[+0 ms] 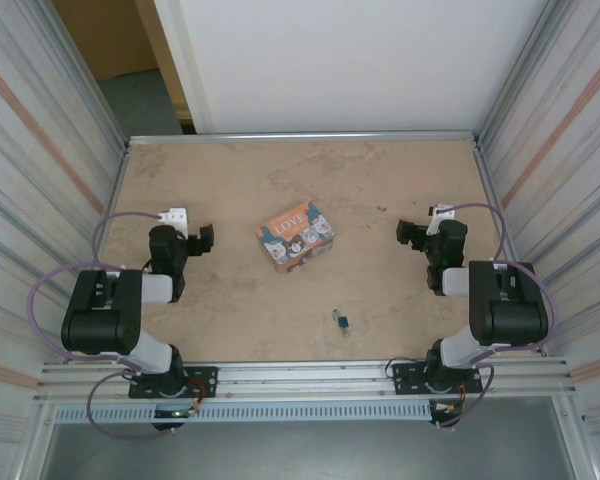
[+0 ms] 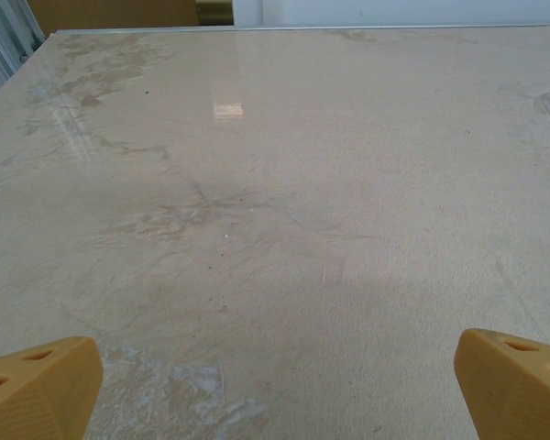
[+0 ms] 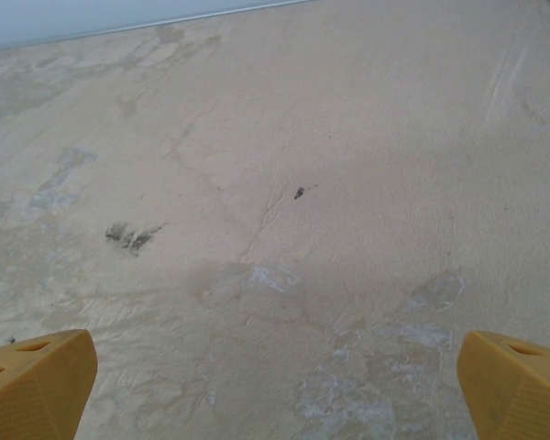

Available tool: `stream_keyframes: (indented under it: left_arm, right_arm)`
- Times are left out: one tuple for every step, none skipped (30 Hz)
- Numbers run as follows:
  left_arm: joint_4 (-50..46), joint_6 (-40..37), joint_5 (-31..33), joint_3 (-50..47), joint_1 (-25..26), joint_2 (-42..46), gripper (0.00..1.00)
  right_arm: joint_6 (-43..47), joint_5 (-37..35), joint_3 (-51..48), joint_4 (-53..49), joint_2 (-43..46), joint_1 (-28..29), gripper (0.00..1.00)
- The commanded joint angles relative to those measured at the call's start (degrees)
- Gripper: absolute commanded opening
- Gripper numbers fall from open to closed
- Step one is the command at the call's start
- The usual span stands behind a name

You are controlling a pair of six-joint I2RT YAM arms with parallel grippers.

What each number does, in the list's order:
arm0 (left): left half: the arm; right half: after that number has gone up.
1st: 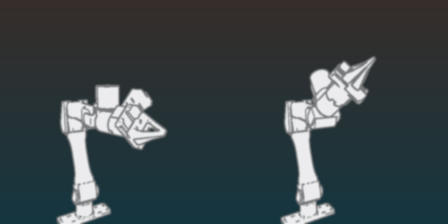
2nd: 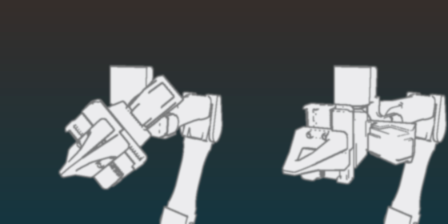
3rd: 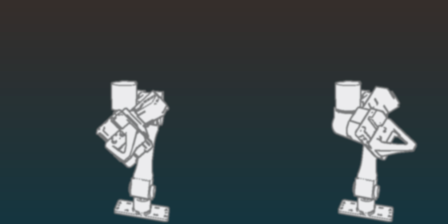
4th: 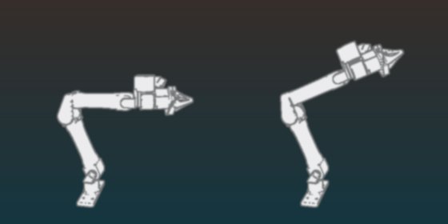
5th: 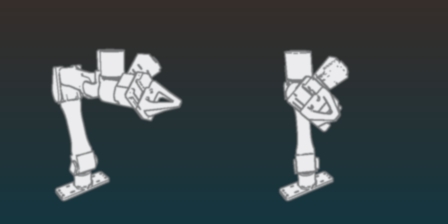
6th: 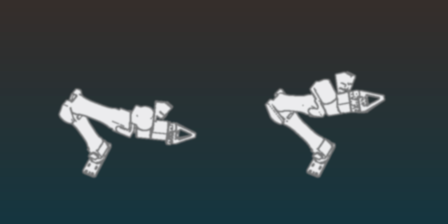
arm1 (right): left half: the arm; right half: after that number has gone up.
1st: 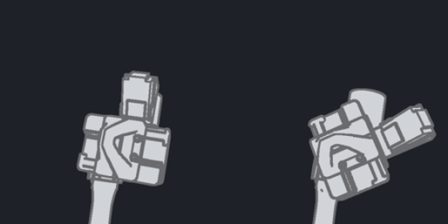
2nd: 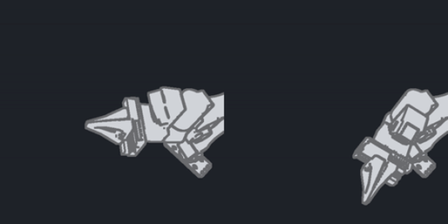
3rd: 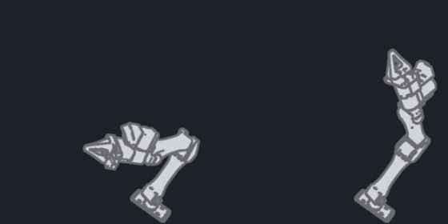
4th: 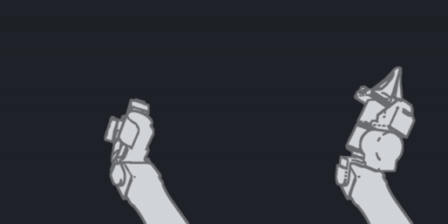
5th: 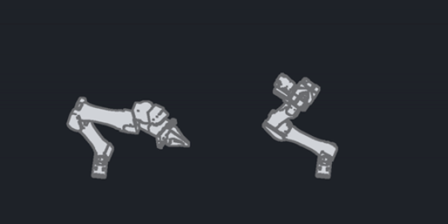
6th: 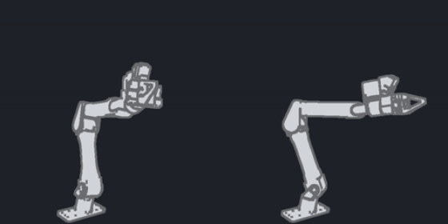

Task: Unlock a padlock with a key

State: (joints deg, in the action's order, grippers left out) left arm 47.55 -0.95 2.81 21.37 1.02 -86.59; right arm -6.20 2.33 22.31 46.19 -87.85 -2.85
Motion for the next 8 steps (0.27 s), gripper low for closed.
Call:
stream_keyframes:
  left_arm:
    - [-0.97, -1.64, 1.15, 1.57, 0.76, 0.1, 0.99]
    - [-0.89, -1.6, 1.15, 1.58, 0.77, 0.01, 0.99]
    - [-0.96, -1.6, 1.14, 1.58, 0.75, 0.06, 0.99]
    - [-0.9, -1.6, 1.15, 1.58, 0.67, 0.02, 0.99]
    - [-0.97, -1.61, 1.15, 1.58, 0.72, 0.04, 0.99]
    - [-0.97, -1.6, 1.14, 1.57, 0.78, 0.02, 0.99]
    - [-0.93, -1.6, 1.14, 1.62, 0.82, 0.01, 0.99]
    - [-0.92, -1.63, 1.13, 1.65, 0.67, 0.02, 0.99]
  right_arm:
    - [1.6, -1.19, 1.27, -0.69, -0.47, 0.16, 0.99]
    - [1.63, -1.03, 1.33, -0.81, -0.41, 0.09, 0.99]
    - [1.63, -1.09, 1.27, -0.9, -0.46, 0.12, 0.99]
    - [1.65, -1.26, 1.28, -0.77, -0.45, 0.14, 0.99]
    - [1.64, -1.23, 1.25, -0.77, -0.43, 0.18, 0.99]
    - [1.63, -1.06, 1.22, -0.8, -0.38, 0.09, 0.99]
    - [1.54, -0.93, 1.22, -0.78, -0.34, 0.0, 0.99]
    - [1.53, -0.85, 1.18, -0.73, -0.34, -0.04, 0.99]
